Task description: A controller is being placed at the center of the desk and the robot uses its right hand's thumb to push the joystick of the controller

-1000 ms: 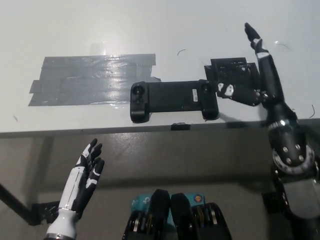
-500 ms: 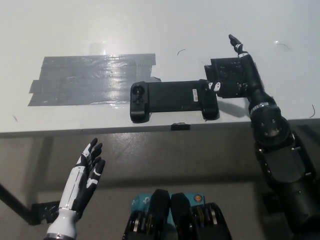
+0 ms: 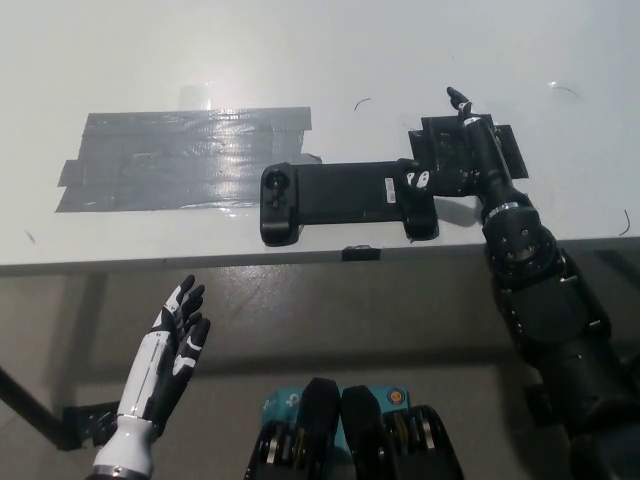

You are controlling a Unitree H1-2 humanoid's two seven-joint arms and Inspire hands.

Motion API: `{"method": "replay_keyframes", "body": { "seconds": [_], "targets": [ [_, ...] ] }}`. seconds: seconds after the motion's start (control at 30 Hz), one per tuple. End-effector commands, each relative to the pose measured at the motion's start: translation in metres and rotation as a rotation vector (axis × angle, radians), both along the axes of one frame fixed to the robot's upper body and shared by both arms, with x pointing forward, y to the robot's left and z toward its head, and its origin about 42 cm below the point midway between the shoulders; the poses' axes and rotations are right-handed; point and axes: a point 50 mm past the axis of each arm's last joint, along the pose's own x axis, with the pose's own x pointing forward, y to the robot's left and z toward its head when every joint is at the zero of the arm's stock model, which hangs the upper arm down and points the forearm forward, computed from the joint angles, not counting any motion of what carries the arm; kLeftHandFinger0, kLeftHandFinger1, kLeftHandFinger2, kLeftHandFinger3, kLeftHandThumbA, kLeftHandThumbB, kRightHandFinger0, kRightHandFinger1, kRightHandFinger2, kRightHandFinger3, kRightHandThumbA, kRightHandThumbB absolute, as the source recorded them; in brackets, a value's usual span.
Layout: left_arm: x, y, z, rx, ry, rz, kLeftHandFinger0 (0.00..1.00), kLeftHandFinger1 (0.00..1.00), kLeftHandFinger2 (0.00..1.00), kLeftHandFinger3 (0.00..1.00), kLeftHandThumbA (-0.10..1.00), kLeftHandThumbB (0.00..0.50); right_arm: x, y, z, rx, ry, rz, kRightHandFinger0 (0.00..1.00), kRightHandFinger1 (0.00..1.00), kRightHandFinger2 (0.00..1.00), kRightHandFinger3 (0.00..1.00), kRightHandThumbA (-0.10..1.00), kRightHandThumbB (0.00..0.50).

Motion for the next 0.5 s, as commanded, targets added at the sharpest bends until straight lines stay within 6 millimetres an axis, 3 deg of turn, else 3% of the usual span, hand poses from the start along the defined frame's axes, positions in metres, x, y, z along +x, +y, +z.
{"method": "replay_keyframes", "body": {
  "seconds": [0.0, 0.07, 0.1, 0.17, 0.2, 0.23, 0.3, 0.37, 0.47],
  "targets": [
    [0.004, 0.000, 0.015, -0.007, -0.081, -0.011, 1.00, 1.00, 1.00, 1.00, 0.86, 0.006, 0.015, 0.008, 0.036, 0.014, -0.112, 0.000, 1.00, 1.00, 1.00, 1.00, 1.00, 0.354],
    [0.005, 0.000, 0.015, -0.003, -0.084, -0.015, 1.00, 1.00, 1.00, 1.00, 0.86, 0.007, 0.016, 0.005, 0.035, 0.017, -0.108, -0.008, 1.00, 1.00, 1.00, 1.00, 1.00, 0.350],
    [0.004, 0.000, 0.016, -0.001, -0.081, -0.014, 1.00, 1.00, 1.00, 1.00, 0.86, 0.007, 0.017, 0.004, 0.033, 0.020, -0.105, -0.013, 1.00, 1.00, 1.00, 1.00, 1.00, 0.323],
    [0.005, 0.000, 0.017, 0.000, -0.084, -0.014, 1.00, 1.00, 1.00, 1.00, 0.87, 0.004, 0.019, 0.003, 0.034, 0.032, -0.096, -0.029, 1.00, 1.00, 1.00, 1.00, 1.00, 0.172],
    [0.005, 0.000, 0.017, 0.000, -0.085, -0.016, 1.00, 1.00, 1.00, 1.00, 0.87, 0.002, 0.019, 0.001, 0.037, 0.031, -0.107, -0.031, 1.00, 1.00, 1.00, 1.00, 0.89, 0.031],
    [0.006, 0.001, 0.018, 0.003, -0.088, -0.014, 1.00, 1.00, 1.00, 1.00, 0.88, 0.006, 0.020, 0.001, 0.038, 0.039, -0.109, -0.029, 1.00, 1.00, 1.00, 1.00, 0.76, 0.001],
    [0.006, 0.001, 0.018, -0.001, -0.089, -0.013, 1.00, 1.00, 1.00, 1.00, 0.88, 0.006, 0.020, 0.000, 0.039, 0.044, -0.120, -0.025, 1.00, 1.00, 1.00, 1.00, 0.60, 0.000],
    [0.007, 0.001, 0.017, -0.002, -0.091, -0.011, 1.00, 1.00, 1.00, 1.00, 0.88, 0.009, 0.020, -0.001, 0.041, 0.059, -0.137, -0.024, 1.00, 1.00, 1.00, 1.00, 0.37, 0.000],
    [0.007, 0.001, 0.017, 0.005, -0.090, -0.013, 1.00, 1.00, 1.00, 1.00, 0.89, 0.009, 0.019, -0.002, 0.043, 0.075, -0.153, -0.024, 1.00, 1.00, 1.00, 1.00, 0.13, 0.000]
  ]
}}
